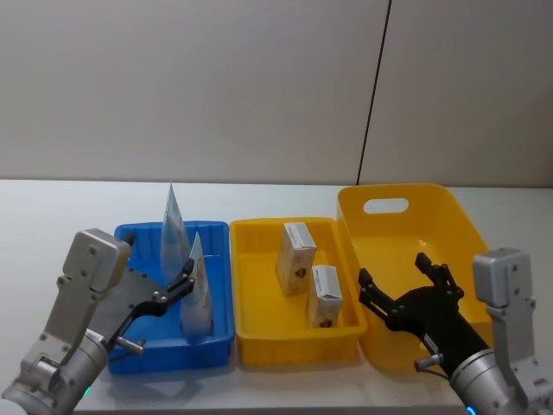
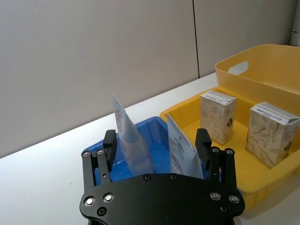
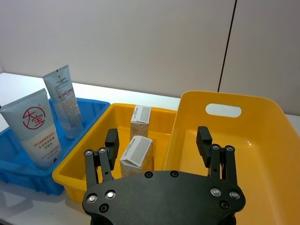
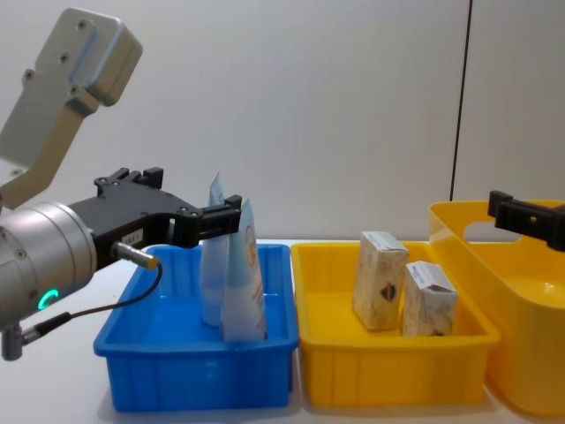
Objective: Bimanual collaborative sorting of washing and personal care products
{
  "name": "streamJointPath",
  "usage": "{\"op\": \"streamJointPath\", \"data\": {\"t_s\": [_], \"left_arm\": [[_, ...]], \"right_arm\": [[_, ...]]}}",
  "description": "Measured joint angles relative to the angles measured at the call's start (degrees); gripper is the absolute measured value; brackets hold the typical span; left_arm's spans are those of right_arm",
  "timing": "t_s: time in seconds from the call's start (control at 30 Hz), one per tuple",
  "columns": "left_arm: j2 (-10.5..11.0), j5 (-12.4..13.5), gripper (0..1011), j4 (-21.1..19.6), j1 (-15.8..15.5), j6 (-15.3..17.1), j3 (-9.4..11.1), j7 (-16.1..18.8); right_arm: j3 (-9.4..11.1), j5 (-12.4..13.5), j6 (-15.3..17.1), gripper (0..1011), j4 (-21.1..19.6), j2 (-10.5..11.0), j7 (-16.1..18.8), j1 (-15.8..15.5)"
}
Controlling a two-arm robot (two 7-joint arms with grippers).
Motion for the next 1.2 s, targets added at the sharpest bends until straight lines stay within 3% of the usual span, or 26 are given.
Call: {"op": "streamJointPath", "data": {"t_s": [1.2], "left_arm": [[0.0, 0.0, 1001, 0.0, 0.0, 0.0, 0.0, 0.0]], "right_arm": [[0.0, 0.0, 0.0, 1003, 0.0, 0.0, 0.0, 0.0]]}}
